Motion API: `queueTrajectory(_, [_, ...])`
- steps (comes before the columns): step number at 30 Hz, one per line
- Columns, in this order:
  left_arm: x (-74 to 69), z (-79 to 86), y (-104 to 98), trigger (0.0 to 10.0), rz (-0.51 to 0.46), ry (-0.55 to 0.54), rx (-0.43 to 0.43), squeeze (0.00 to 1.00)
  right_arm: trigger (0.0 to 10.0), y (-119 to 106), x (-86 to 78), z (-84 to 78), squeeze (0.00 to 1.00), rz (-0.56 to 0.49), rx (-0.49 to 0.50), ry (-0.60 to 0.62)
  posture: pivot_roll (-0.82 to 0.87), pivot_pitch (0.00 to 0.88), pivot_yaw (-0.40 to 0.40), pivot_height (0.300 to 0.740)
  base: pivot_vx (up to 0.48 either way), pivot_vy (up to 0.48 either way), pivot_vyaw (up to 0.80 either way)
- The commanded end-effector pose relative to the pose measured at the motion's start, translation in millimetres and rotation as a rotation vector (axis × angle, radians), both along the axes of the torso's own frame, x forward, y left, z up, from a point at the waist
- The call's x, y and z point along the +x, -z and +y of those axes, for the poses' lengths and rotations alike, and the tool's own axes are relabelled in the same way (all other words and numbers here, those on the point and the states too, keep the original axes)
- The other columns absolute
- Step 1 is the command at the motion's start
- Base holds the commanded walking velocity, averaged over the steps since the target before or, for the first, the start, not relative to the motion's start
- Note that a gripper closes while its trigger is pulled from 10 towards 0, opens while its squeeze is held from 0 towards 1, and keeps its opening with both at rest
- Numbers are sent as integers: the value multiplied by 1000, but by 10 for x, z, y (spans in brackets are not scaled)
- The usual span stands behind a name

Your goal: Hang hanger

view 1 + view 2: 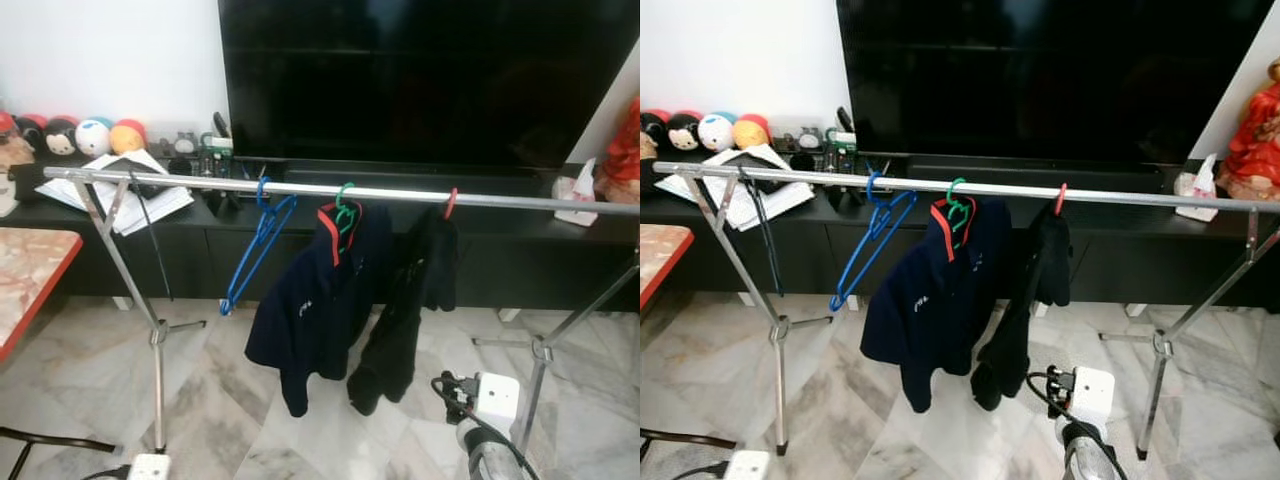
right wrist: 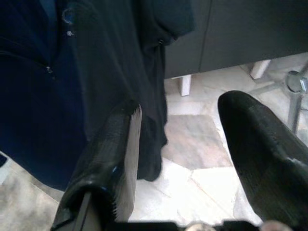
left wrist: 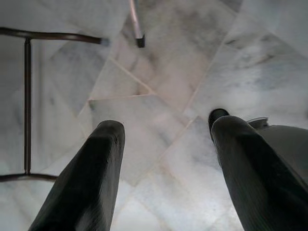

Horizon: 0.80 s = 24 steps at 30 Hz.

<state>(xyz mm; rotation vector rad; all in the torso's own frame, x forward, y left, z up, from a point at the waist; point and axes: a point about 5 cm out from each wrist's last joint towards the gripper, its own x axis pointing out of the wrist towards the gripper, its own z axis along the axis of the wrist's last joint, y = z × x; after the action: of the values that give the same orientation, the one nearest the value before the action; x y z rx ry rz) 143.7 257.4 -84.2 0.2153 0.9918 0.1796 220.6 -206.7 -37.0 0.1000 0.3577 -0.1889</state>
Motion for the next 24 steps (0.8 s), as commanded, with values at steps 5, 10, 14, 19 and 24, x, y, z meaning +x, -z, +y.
queueTrajectory(5, [69,-162,27,10000,-1,-8,-35,0,10000,-51,55,-11,0,-38,12,-5,-49,0,-78,740,0,0,0])
queueTrajectory(10, [205,-315,12,10000,-20,0,-42,0,10000,-658,609,-60,0,-331,-49,-46,-39,0,-83,740,0,0,0])
queueTrajectory(14, [280,-345,-11,10000,-30,0,-42,0,10000,-1180,887,-27,0,-532,-96,-71,-36,0,-81,740,0,0,0])
queueTrajectory(19, [165,-292,23,10000,-14,-11,-37,0,10000,-1182,808,26,0,-548,-97,-82,-41,0,-72,740,0,0,0])
queueTrajectory(24, [120,-255,30,10000,-16,-18,-34,0,10000,-1125,800,57,0,-522,-95,-97,-41,0,-69,740,0,0,0])
